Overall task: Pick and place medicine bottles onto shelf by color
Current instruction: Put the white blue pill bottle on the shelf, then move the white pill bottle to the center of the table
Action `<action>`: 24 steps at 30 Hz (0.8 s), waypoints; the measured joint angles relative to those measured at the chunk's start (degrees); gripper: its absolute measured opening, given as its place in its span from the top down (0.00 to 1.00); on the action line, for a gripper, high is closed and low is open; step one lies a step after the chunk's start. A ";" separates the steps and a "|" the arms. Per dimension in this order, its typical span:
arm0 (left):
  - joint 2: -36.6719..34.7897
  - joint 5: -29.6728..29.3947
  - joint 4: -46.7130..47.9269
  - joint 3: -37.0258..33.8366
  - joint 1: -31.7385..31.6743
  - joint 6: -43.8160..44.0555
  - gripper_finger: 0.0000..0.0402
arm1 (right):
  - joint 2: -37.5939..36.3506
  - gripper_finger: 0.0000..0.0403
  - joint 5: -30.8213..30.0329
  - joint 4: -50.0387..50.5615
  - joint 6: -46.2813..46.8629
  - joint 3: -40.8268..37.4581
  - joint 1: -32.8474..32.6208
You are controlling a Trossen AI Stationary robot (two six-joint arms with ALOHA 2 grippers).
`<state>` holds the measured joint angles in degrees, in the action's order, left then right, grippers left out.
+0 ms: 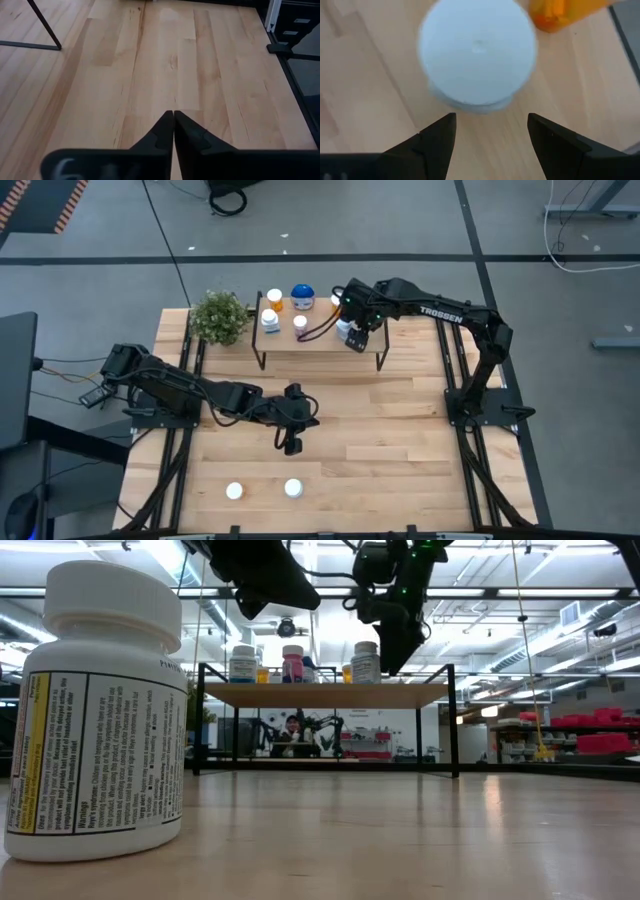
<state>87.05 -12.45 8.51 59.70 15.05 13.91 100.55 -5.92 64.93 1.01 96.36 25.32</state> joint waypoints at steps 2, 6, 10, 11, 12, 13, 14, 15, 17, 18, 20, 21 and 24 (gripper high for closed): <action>0.00 0.01 0.00 0.00 0.00 0.00 0.95 | 0.00 0.37 0.91 -0.18 -1.14 0.00 -0.02; 0.00 0.01 0.03 0.00 -0.01 0.02 0.95 | 0.00 0.37 3.54 -1.14 -3.86 0.00 -0.07; 0.00 0.02 0.05 0.00 0.00 0.02 0.96 | 0.00 0.37 4.51 -2.38 -6.55 0.00 -1.02; 0.00 0.00 0.07 0.00 0.00 0.02 0.97 | 0.00 0.37 4.51 -2.54 -7.29 0.00 -1.35; 0.00 0.02 0.08 0.00 0.00 0.02 0.97 | 0.00 0.37 4.51 -2.70 -8.08 0.00 -1.75; 0.00 0.01 0.09 0.00 -0.01 0.01 0.97 | 0.00 0.37 4.51 -2.85 -8.83 0.00 -2.11; 0.00 0.00 0.09 0.00 0.00 0.00 0.97 | 0.00 0.37 4.51 -2.97 -9.48 0.00 -2.47; 0.00 0.01 0.09 0.00 0.00 0.00 0.96 | 0.00 0.37 4.53 -3.08 -10.02 0.00 -2.81; 0.00 0.00 0.09 0.00 0.00 0.00 0.96 | 0.00 0.37 4.53 -3.34 -10.68 0.00 -3.32; 0.00 0.02 0.09 0.00 0.00 0.00 0.95 | 0.00 0.37 4.53 -3.48 -10.90 0.00 -3.49; 0.00 0.00 0.09 0.00 0.00 0.02 0.95 | 0.00 0.37 4.53 -3.83 -11.15 0.00 -3.51; 0.00 0.01 0.09 0.00 0.00 0.02 0.95 | 0.00 0.37 4.53 -3.95 -11.13 0.00 -3.51; 0.00 0.01 0.11 0.00 0.00 0.03 0.95 | 0.00 0.37 4.51 -4.04 -10.61 0.00 -3.47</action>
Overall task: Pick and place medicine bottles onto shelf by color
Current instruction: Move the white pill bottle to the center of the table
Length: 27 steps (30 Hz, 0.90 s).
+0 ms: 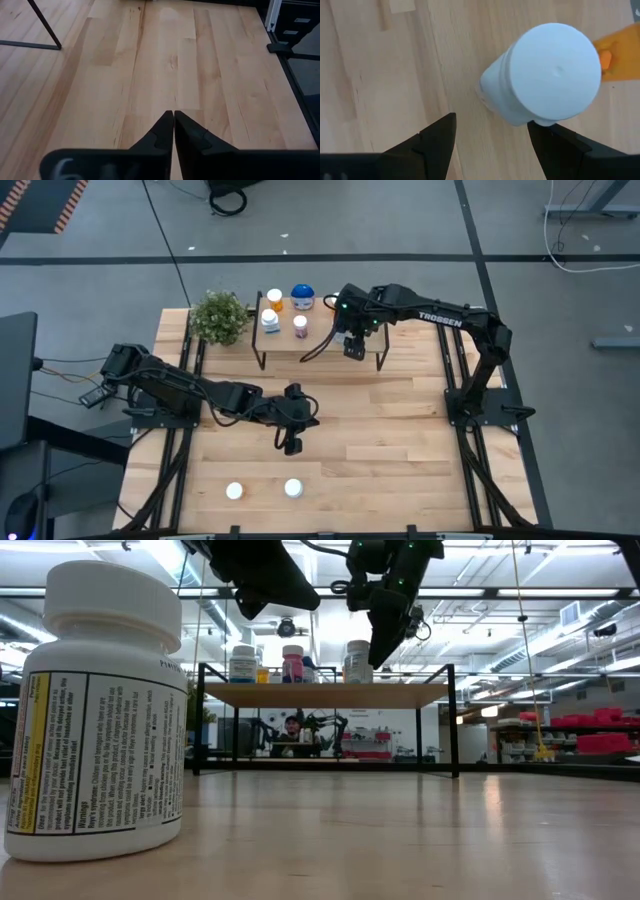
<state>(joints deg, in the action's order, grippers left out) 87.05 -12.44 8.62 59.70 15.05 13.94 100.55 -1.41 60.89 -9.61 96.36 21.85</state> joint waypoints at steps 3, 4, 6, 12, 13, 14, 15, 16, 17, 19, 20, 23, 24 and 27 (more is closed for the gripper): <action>0.00 0.02 0.00 0.00 0.00 0.02 0.96 | 0.00 0.37 0.13 0.01 0.02 0.00 -0.05; 0.00 0.01 0.00 0.00 0.00 0.02 0.96 | 0.00 0.37 0.52 0.01 0.03 0.00 -0.16; 0.00 0.01 0.00 0.00 0.00 0.02 0.96 | 0.00 0.37 1.60 0.01 0.11 0.00 -0.26; 0.00 0.00 0.00 0.00 0.00 0.02 0.95 | 0.00 0.37 2.69 0.10 1.51 0.00 -0.80; 0.00 0.00 0.00 0.00 0.00 0.02 0.95 | 0.00 0.37 2.72 0.18 1.71 0.00 -0.97; 0.00 0.01 0.00 0.00 0.00 0.03 0.95 | 0.00 0.37 2.73 0.21 1.89 0.00 -1.06; 0.00 -0.01 0.00 0.00 0.00 0.02 0.95 | -0.02 0.37 2.77 0.19 2.15 0.00 -1.23; 0.00 0.02 0.00 0.00 0.00 0.02 0.95 | 0.00 0.37 2.77 0.21 2.38 0.00 -1.42; 0.00 0.00 0.00 0.00 0.00 0.02 0.95 | -0.02 0.37 2.79 0.19 2.40 0.00 -1.46; 0.00 -0.01 0.00 0.00 0.00 0.02 0.96 | -0.02 0.37 2.79 0.19 2.53 0.00 -1.69; 0.00 -0.01 0.00 0.00 0.00 0.04 0.96 | -0.02 0.37 2.77 0.19 2.56 0.00 -1.75; 0.00 -0.01 0.00 0.00 -0.01 0.04 0.96 | -0.02 0.37 2.79 0.19 2.87 0.00 -1.84; 0.00 0.01 0.00 0.00 0.00 0.04 0.96 | -0.02 0.37 2.79 0.21 3.31 0.00 -1.84; 0.00 0.01 0.00 0.00 -0.02 0.06 0.95 | -0.02 0.37 2.78 0.19 3.74 0.00 -1.79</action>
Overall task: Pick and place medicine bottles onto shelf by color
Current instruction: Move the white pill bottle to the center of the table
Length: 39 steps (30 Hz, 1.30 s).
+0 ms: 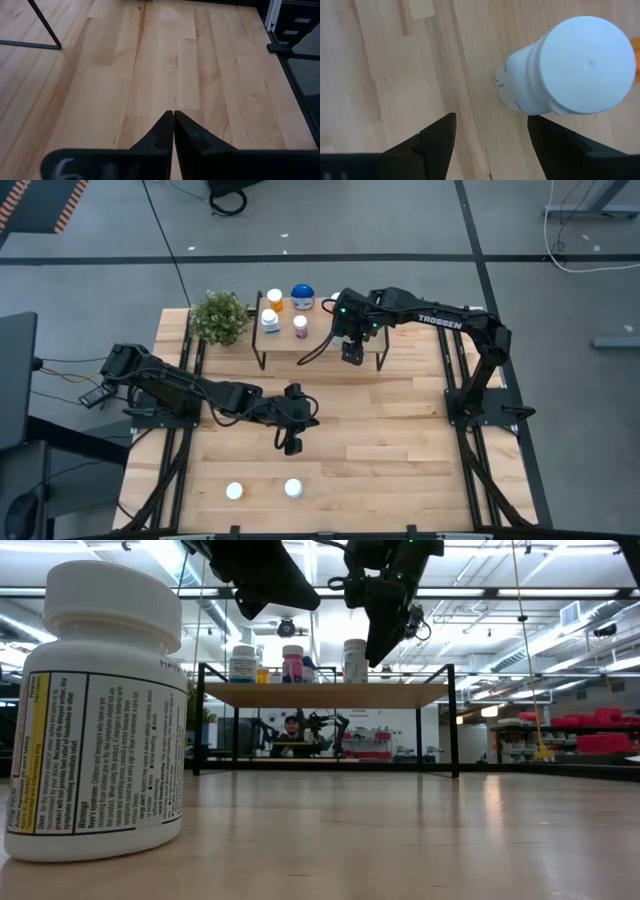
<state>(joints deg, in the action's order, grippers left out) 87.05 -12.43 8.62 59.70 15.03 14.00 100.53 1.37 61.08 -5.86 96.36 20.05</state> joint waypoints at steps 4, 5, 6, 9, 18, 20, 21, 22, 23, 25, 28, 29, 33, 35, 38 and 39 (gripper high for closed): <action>0.00 0.00 0.00 0.00 0.02 0.00 0.95 | 0.00 0.37 0.00 0.81 0.71 0.00 -0.02; 0.00 -0.01 0.03 0.00 0.02 0.00 0.95 | 0.00 0.37 -0.09 1.62 1.69 0.00 0.00; 0.00 -0.01 0.11 0.00 0.01 0.00 0.95 | 0.00 0.37 -0.41 2.64 2.95 0.00 0.00; 0.00 0.00 0.52 0.00 0.02 0.00 0.96 | -0.48 0.37 -0.68 6.26 7.96 -0.04 0.24; 0.00 0.00 4.62 -0.02 0.02 0.99 0.94 | -3.58 0.37 0.26 8.76 20.21 -0.04 -8.95; 0.00 0.00 5.93 -0.02 0.04 1.95 0.94 | -3.51 0.37 -1.13 8.85 21.57 -0.04 -13.22; 0.00 -0.02 6.66 -0.02 0.04 2.20 0.94 | -3.50 0.37 -2.46 8.83 22.01 -0.04 -15.54; 0.02 -0.01 6.95 -0.02 0.04 2.27 0.94 | -3.48 0.37 -3.97 8.73 22.40 -0.11 -17.97; 0.07 0.00 7.14 -0.02 0.04 2.48 0.94 | -3.51 0.37 -6.20 8.17 22.63 -0.46 -20.20; 0.07 0.00 7.65 -0.02 0.04 3.39 0.95 | -3.48 0.37 -11.07 7.60 22.91 -1.42 -24.44; 0.07 -0.02 7.64 -0.02 0.17 3.51 0.96 | -3.58 0.37 -16.65 6.15 23.93 -4.45 -29.15; 0.07 -0.02 7.65 -0.02 0.31 3.70 0.96 | -3.58 0.37 -17.04 4.77 24.11 -6.19 -30.18; 0.07 0.00 7.68 -0.02 0.89 6.09 0.96 | -3.45 0.37 -17.05 -0.18 25.99 -15.40 -33.51; 0.07 -0.01 7.53 -0.02 1.62 6.47 0.95 | -3.44 0.37 -17.65 -1.67 27.58 -19.84 -34.94; 0.00 0.21 7.64 -0.02 2.66 6.62 0.93 | -3.68 0.37 -19.57 -3.59 30.77 -24.79 -37.21; -0.27 0.69 7.89 -0.02 3.02 6.98 0.92 | -4.09 0.37 -20.64 -4.57 31.95 -26.14 -38.06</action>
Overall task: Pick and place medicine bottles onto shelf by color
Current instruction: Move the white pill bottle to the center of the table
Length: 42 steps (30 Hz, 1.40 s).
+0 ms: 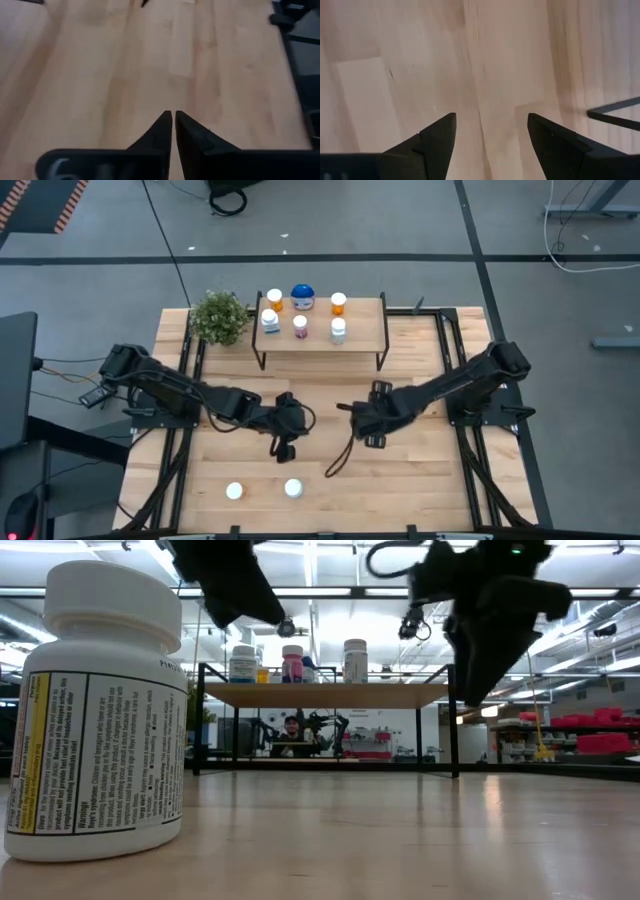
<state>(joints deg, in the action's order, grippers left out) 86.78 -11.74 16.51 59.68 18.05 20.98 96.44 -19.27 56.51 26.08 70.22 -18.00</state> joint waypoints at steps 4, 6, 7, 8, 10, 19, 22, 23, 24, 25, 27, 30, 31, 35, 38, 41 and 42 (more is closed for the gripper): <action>-0.30 6.53 3.47 2.36 1.18 2.98 0.87 | -4.05 0.37 -6.01 -6.65 4.78 -5.74 -3.94; -0.07 8.55 8.80 5.65 2.38 4.12 0.81 | -7.32 0.37 -9.38 -11.53 7.00 -9.31 -5.79; 0.27 8.82 11.06 7.49 3.08 4.28 0.78 | -9.16 0.37 -10.83 -13.91 7.96 -11.27 -6.63; 0.55 8.86 13.52 9.46 3.85 4.29 0.75 | -11.07 0.37 -12.18 -16.43 8.68 -13.23 -7.24; 1.37 8.56 17.28 12.91 5.42 3.83 0.67 | -14.69 0.37 -14.55 -21.93 10.07 -17.25 -8.29; 12.19 7.49 28.38 25.20 11.84 2.49 0.31 | -22.68 0.37 -17.19 -36.44 16.47 -31.16 -9.45; 15.82 9.55 34.24 28.35 12.52 5.53 0.22 | -22.60 0.37 -17.17 -39.30 18.70 -33.02 -10.20; 16.82 10.05 34.52 29.29 12.81 5.91 0.20 | -22.60 0.37 -17.15 -39.69 19.20 -33.34 -10.73; 17.66 10.29 34.87 30.19 13.13 6.52 0.18 | -22.60 0.37 -17.18 -39.90 19.56 -33.40 -11.26; 18.41 10.33 35.13 31.12 13.42 6.93 0.17 | -22.60 0.37 -17.41 -40.16 19.82 -33.40 -12.00; 19.82 10.25 34.77 32.99 14.04 7.29 0.15 | -22.60 0.37 -18.75 -40.63 19.74 -33.40 -13.48; 22.54 10.09 36.57 35.73 14.47 8.36 0.15 | -22.59 0.37 -20.95 -41.25 19.50 -33.40 -15.27; 23.43 10.09 37.43 36.44 14.57 8.38 0.15 | -22.58 0.37 -21.73 -41.31 19.48 -33.40 -15.64; 26.79 10.72 38.91 38.04 15.41 6.46 0.15 | -22.58 0.37 -22.81 -41.53 19.38 -33.40 -16.86; 28.21 10.61 41.06 38.21 16.00 5.13 0.15 | -22.58 0.37 -22.86 -41.55 19.37 -33.40 -17.42; 28.68 10.65 42.47 38.23 16.06 5.37 0.16 | -22.55 0.37 -22.77 -41.53 19.37 -33.40 -17.48; 28.68 10.46 42.31 38.23 15.98 5.37 0.16 | -22.55 0.37 -22.77 -41.53 19.39 -33.40 -17.48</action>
<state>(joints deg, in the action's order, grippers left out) 115.46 -1.28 58.83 97.91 34.02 26.35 73.89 -42.04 14.98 45.47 36.82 -35.48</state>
